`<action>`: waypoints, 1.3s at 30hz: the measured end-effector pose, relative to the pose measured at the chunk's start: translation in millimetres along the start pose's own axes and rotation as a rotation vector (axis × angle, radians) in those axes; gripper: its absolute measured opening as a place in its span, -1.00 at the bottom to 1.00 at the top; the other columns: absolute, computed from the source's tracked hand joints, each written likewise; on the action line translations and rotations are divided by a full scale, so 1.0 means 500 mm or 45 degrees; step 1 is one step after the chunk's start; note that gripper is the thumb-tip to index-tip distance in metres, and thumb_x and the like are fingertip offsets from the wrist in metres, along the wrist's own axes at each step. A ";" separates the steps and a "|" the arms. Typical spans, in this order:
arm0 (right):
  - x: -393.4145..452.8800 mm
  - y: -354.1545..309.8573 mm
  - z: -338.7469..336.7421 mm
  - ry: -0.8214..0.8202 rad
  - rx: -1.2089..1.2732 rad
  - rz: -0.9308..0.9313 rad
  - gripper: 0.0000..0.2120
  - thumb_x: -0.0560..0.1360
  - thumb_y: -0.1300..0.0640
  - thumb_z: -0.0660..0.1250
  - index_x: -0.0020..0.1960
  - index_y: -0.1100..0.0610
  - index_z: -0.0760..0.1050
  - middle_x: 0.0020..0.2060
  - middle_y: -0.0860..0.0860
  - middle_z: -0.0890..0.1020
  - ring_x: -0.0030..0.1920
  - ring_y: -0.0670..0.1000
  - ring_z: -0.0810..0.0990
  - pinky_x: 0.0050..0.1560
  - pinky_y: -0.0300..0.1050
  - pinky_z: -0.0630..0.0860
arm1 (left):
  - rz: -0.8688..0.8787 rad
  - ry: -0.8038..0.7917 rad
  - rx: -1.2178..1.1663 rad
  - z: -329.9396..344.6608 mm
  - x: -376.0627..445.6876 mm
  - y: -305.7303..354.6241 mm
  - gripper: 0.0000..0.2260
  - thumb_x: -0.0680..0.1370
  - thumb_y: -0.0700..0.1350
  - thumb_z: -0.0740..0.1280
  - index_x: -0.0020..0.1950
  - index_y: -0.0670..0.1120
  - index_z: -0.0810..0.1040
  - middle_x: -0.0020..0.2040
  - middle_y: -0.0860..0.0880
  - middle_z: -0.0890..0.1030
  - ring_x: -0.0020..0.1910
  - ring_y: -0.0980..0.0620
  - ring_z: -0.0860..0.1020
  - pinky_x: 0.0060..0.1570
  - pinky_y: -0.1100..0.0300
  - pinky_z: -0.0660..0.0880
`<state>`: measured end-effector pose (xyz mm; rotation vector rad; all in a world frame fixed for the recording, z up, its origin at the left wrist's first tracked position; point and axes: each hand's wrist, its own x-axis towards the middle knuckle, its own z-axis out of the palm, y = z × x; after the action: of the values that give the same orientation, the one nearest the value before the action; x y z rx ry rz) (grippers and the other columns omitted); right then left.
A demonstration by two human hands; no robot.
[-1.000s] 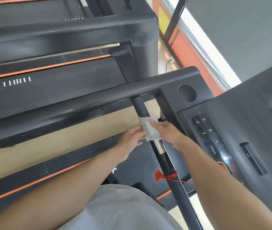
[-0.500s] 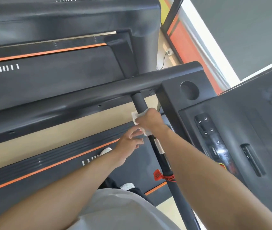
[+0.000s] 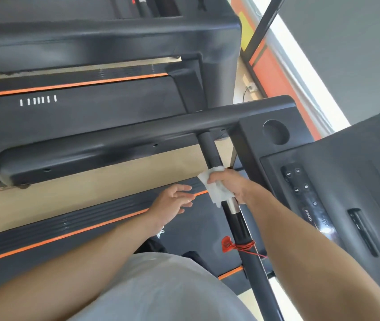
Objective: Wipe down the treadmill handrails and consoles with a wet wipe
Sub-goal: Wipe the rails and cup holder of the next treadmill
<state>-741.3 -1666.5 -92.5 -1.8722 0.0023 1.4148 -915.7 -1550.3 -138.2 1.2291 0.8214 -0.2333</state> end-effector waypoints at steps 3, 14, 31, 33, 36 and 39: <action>-0.013 0.020 0.013 0.206 -0.111 -0.012 -0.90 0.47 0.29 0.38 -0.09 0.11 0.60 -0.29 0.03 0.70 -0.31 -0.01 0.69 -0.27 -0.14 0.60 | -0.003 -0.015 0.018 0.041 -0.017 -0.017 -0.78 0.62 -0.18 0.35 0.24 0.02 0.58 0.05 0.08 0.72 0.05 0.07 0.69 0.15 0.10 0.55; -0.121 0.121 0.020 0.375 -0.287 0.005 -0.91 0.49 0.26 0.40 -0.05 0.10 0.58 -0.29 -0.06 0.59 -0.32 -0.14 0.54 -0.55 -0.43 0.38 | -0.017 0.036 0.000 0.129 -0.110 -0.100 -0.82 0.63 -0.21 0.31 0.19 -0.02 0.59 0.05 0.03 0.72 0.06 0.02 0.68 0.16 0.08 0.55; -0.097 0.175 0.086 1.012 -1.776 -0.180 -0.54 0.55 0.16 0.39 0.31 0.26 0.24 0.06 0.06 0.57 -0.08 0.06 0.70 -0.35 -0.12 0.39 | -0.087 0.154 -0.154 0.171 -0.097 -0.154 -0.84 0.61 -0.21 0.34 0.18 -0.08 0.61 0.02 -0.02 0.72 0.04 -0.03 0.69 0.17 0.04 0.55; -0.056 0.131 0.074 0.959 -1.461 -0.230 -0.66 0.59 0.17 0.32 0.27 0.22 0.27 0.05 0.09 0.60 -0.01 0.14 0.68 -0.26 -0.07 0.41 | -0.088 0.154 -0.152 0.166 -0.087 -0.144 -0.84 0.61 -0.21 0.34 0.16 -0.08 0.62 0.01 -0.01 0.72 0.04 -0.04 0.69 0.15 0.05 0.55; -0.003 0.056 0.039 0.647 -0.746 -0.221 -0.71 0.52 0.02 0.45 0.09 0.15 0.44 -0.04 0.06 0.64 -0.04 0.12 0.66 -0.12 -0.09 0.53 | -0.088 0.145 -0.128 0.146 -0.070 -0.131 -0.85 0.61 -0.20 0.34 0.15 -0.06 0.63 -0.01 0.02 0.73 0.02 0.01 0.70 0.11 0.09 0.55; 0.007 0.008 0.002 0.042 -0.104 -0.197 -0.68 0.53 -0.07 0.47 0.08 0.18 0.62 -0.23 0.09 0.66 -0.26 0.05 0.62 -0.11 -0.17 0.52 | -0.088 0.147 -0.110 0.114 -0.049 -0.118 -0.85 0.62 -0.19 0.34 0.14 -0.04 0.63 -0.02 0.04 0.73 0.00 0.04 0.70 0.10 0.10 0.54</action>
<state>-742.6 -1667.3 -98.0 -1.9183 -0.1831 1.2953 -942.2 -1628.6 -159.8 1.1419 0.9653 -0.1823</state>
